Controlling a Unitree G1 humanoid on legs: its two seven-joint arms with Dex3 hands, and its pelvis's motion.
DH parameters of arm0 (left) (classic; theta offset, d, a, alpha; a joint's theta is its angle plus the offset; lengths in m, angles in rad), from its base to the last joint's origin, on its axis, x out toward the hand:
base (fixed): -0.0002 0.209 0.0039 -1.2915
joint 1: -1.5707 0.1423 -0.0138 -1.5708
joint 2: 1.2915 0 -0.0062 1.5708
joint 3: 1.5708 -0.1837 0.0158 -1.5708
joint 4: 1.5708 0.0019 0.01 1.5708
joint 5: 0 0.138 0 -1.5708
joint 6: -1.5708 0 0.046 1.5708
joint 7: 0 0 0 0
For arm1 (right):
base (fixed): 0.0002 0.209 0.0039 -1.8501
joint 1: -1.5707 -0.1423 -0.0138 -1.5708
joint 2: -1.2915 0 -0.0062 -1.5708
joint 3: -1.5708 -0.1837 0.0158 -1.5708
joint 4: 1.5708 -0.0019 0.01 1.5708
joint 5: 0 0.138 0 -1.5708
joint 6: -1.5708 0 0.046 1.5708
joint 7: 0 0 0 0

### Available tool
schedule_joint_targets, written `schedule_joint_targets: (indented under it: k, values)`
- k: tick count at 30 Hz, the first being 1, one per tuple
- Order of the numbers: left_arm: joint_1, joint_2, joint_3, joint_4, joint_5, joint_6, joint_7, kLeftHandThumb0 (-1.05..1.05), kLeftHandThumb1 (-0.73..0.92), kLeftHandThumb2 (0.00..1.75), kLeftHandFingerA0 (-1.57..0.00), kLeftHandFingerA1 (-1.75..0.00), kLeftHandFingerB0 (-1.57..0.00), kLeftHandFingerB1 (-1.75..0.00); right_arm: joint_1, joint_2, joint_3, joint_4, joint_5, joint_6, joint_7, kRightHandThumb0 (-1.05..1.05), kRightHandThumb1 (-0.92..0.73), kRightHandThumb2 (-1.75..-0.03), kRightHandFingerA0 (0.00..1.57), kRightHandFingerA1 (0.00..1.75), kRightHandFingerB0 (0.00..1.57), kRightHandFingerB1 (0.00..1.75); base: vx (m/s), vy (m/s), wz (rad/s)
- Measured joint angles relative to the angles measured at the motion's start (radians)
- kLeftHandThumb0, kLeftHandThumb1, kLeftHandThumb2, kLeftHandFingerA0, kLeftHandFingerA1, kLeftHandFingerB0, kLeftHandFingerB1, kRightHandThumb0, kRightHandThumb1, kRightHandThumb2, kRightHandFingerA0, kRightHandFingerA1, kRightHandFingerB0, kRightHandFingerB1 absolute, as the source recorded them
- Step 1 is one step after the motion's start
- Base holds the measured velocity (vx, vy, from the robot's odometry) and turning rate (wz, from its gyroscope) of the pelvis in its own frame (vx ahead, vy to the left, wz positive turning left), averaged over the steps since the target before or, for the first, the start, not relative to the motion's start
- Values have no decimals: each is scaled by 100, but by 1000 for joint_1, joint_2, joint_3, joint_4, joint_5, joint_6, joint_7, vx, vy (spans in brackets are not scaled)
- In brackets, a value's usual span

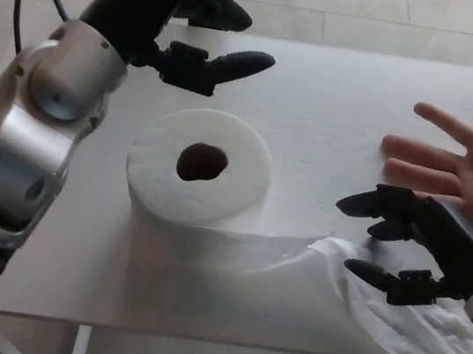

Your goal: A toilet paper roll is kept in the middle of the desk infront of the robot. The robot places its left hand on the top of the toilet paper roll to hold it still and uses its right hand to tear off a piece of toilet paper from it and hands the paper to a person

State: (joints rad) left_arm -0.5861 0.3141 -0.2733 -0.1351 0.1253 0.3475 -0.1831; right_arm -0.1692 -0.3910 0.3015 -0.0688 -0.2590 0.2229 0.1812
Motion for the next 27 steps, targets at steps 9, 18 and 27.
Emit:
schedule_joint_targets:
  k: [9,18,27]
  values:
    - [170,-43,-8,-43,71,-29,52,-44,80,63,-61,-59,-52,-52,40,-1,-19,-108,-27,50,19,-57,-63,-59,37,67,52,46,0,0,0]
    - [331,-137,12,-86,127,-55,146,-44,78,62,-59,-56,-49,-49,51,15,-15,-178,-58,129,37,-45,-61,-58,36,65,50,46,0,0,0]
    - [339,-109,-44,-53,239,-103,221,-49,78,63,-60,-60,-54,-49,34,26,25,-203,-97,194,60,-51,-59,-58,7,60,29,45,0,0,0]
